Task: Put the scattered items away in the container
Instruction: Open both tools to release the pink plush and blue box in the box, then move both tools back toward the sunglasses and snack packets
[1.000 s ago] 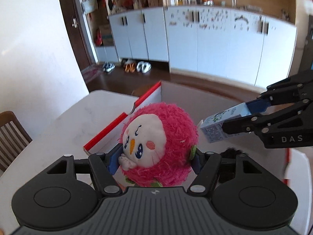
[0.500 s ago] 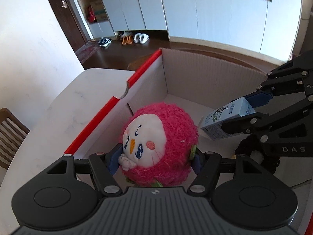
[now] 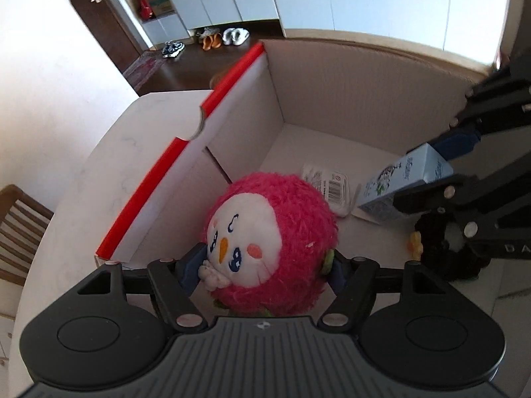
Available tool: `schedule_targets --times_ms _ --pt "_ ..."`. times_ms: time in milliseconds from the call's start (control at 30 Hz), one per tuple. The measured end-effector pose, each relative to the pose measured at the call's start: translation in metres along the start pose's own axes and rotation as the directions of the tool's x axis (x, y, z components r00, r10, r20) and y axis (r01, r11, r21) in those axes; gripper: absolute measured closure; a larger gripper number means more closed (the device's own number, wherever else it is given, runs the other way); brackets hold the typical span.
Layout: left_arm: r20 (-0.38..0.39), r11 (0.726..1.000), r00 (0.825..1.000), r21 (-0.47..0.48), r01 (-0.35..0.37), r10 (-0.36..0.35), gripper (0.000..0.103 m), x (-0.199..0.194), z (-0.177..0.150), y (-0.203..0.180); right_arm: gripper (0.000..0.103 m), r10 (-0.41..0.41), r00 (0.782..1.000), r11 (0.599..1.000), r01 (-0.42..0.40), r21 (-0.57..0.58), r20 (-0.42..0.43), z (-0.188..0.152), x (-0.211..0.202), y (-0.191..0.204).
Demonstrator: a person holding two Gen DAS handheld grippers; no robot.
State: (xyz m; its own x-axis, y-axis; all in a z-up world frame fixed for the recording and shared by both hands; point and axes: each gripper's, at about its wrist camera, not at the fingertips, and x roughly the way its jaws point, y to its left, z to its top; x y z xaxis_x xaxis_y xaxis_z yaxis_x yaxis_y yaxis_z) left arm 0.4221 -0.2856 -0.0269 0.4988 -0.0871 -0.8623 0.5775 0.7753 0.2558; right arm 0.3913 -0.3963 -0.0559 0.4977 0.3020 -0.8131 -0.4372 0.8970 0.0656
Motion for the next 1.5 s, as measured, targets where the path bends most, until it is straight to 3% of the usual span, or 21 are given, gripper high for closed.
schedule_targets --times_ms 367,767,1000,1233,1500 --pt "-0.002 1.0 1.0 0.001 -0.002 0.002 0.024 -0.005 -0.006 -0.021 0.0 0.0 1.0 1.0 0.0 -0.002 -0.001 -0.001 -0.009 0.004" --pt "0.101 0.997 0.995 -0.07 -0.009 0.016 0.018 -0.024 -0.017 -0.034 0.0 0.011 0.998 1.0 -0.011 -0.008 0.066 -0.003 -0.046 0.006" --pt "0.2 0.988 0.979 -0.155 0.0 0.031 0.017 -0.063 -0.036 -0.041 0.0 0.034 0.99 0.999 -0.033 -0.015 0.136 -0.001 -0.076 0.017" --pt "0.284 0.971 0.959 -0.236 0.043 0.026 0.014 -0.101 -0.057 -0.041 0.0 0.113 0.969 0.993 -0.104 -0.049 0.22 -0.001 -0.102 0.05" --pt "0.341 0.926 0.935 -0.376 0.044 0.094 0.013 -0.137 -0.122 -0.04 0.0 0.163 0.945 0.984 -0.135 -0.116 0.283 -0.004 -0.118 0.109"
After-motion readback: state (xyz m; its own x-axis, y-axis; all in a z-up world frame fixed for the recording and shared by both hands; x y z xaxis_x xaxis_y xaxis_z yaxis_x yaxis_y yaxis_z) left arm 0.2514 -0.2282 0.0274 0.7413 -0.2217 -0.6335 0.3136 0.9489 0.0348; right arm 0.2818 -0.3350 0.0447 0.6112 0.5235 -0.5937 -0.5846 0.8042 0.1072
